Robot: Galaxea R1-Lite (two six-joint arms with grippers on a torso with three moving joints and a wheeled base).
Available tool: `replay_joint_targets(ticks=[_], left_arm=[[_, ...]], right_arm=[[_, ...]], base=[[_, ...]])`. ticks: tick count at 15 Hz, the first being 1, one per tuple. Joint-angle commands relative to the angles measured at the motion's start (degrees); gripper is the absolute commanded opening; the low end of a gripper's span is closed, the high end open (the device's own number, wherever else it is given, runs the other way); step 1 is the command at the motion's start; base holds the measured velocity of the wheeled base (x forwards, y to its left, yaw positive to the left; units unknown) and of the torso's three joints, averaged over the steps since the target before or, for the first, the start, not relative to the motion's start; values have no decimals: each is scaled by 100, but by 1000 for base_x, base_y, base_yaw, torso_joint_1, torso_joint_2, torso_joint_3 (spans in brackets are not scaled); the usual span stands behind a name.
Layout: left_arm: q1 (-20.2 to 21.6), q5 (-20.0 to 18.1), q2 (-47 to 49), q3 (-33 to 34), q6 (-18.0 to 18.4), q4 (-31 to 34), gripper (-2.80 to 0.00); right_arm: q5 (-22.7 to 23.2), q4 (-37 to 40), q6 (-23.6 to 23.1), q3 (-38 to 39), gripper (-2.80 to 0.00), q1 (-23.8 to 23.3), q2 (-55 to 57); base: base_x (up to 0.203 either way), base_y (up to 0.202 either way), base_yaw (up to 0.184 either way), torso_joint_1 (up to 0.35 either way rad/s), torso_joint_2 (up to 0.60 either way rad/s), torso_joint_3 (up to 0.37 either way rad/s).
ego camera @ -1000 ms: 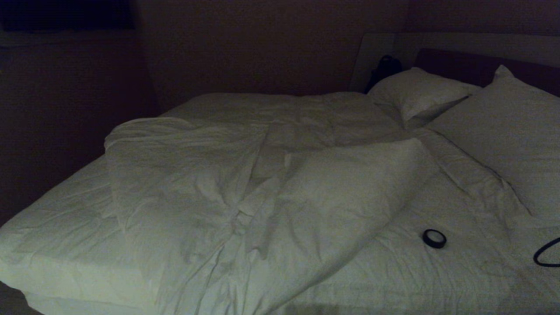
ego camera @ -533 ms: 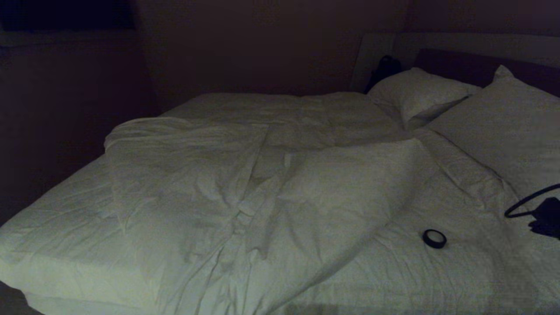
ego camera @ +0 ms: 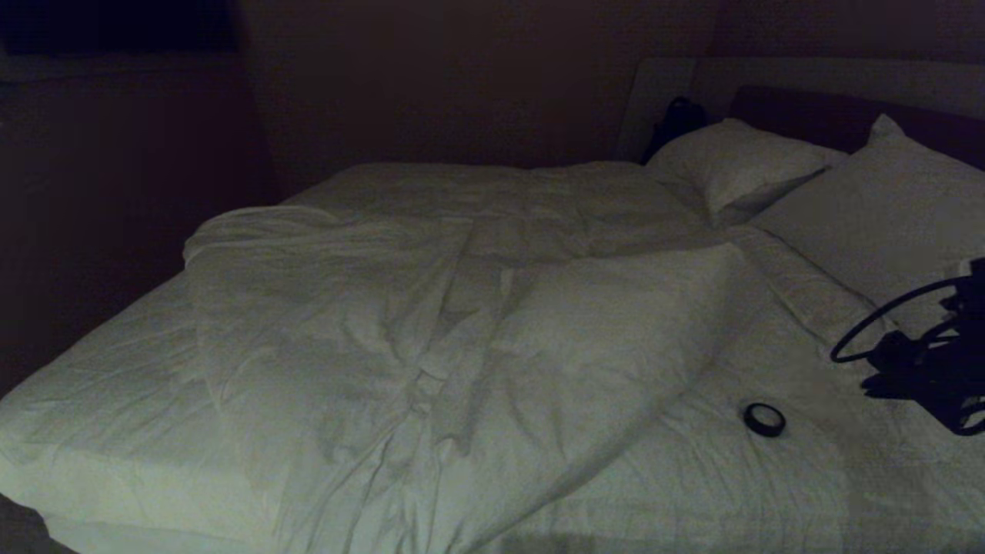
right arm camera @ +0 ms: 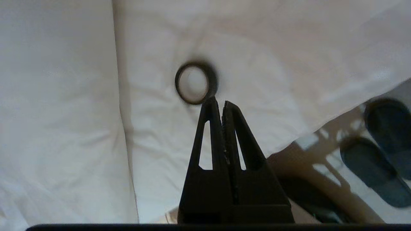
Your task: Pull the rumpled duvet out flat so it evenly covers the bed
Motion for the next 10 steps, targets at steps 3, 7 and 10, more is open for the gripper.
replay_joint_targets(ticks=[3,7,10], left_arm=[[2,-7,2,2,-1,-1,-280],[2,-7,2,2,-1,-1,-280],[2,-7,2,2,-1,-1,-280]], right_arm=[[13,130,-25,-367,-280,161,708],[-153,95,-70,-175,-280,525,417],[39,22,-65,-153,-280,591,615]], base=[[0,0,0,0,0,0],[0,0,0,0,0,0],[0,0,0,0,0,0]])
